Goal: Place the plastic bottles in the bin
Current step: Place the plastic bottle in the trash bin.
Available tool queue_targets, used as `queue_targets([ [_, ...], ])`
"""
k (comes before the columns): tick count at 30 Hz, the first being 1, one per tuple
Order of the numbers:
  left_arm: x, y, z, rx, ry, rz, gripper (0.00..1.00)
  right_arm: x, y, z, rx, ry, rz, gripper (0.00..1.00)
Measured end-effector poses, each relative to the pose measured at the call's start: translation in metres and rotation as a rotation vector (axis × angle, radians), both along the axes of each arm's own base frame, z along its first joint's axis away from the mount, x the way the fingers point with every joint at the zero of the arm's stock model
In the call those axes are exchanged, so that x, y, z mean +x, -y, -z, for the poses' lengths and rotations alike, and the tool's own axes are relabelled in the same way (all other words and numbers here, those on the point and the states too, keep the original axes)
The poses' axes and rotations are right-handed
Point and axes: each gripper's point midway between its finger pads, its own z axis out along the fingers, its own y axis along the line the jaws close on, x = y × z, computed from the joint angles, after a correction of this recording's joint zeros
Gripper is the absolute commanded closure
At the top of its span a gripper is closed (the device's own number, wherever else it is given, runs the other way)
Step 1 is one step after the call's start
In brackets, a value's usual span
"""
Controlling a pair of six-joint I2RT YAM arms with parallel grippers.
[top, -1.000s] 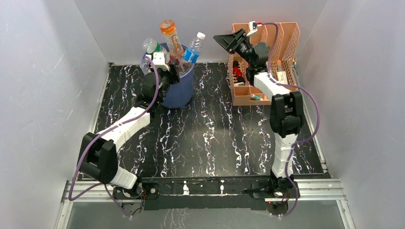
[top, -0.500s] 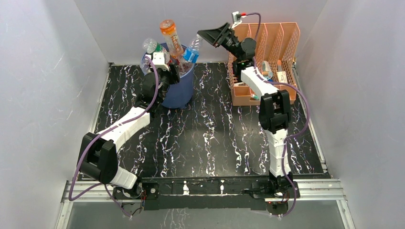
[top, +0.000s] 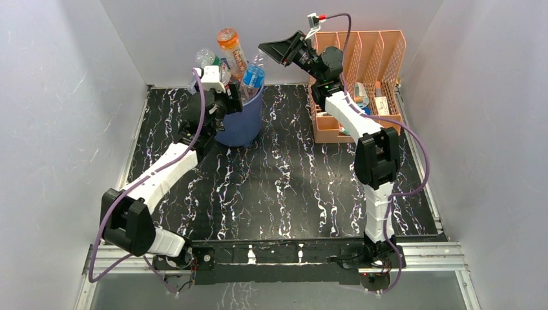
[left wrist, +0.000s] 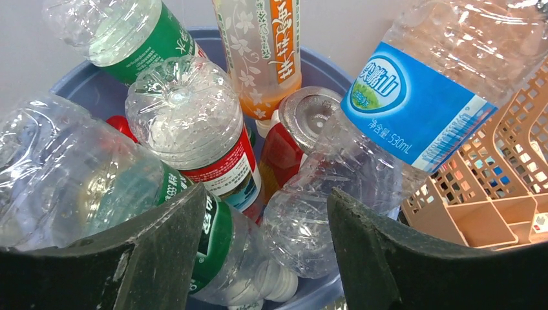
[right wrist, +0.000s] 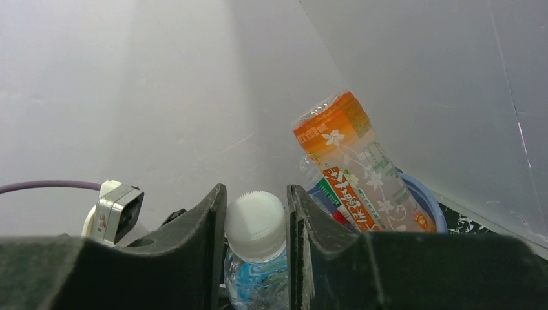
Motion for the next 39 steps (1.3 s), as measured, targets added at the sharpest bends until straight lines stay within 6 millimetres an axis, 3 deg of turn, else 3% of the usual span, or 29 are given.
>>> queue_targets([
  [8,-0.013,-0.004,-0.002,0.017,-0.075,0.002,0.30,-0.012,-0.011,-0.006,-0.046,0.053,0.007,0.95],
  [14,-0.030,-0.012,-0.009,0.018,-0.103,-0.006,0.29,-0.029,-0.031,-0.011,-0.084,0.087,-0.021,0.91],
  [21,-0.035,-0.018,-0.021,0.020,-0.108,-0.028,0.28,-0.040,-0.052,-0.018,-0.161,0.119,-0.007,0.86],
  [27,-0.035,-0.019,-0.016,0.028,-0.126,-0.030,0.28,-0.033,-0.052,-0.013,-0.202,0.102,0.042,0.70],
  [33,-0.030,-0.016,-0.004,0.040,-0.155,-0.029,0.28,-0.031,-0.047,-0.010,-0.212,0.095,0.073,0.75],
  [34,-0.030,-0.016,-0.003,0.041,-0.157,-0.029,0.28,-0.030,-0.046,-0.009,-0.213,0.093,0.077,0.73],
  [39,-0.028,-0.015,-0.001,0.043,-0.162,-0.028,0.27,-0.026,-0.042,-0.005,-0.220,0.088,0.086,0.34],
])
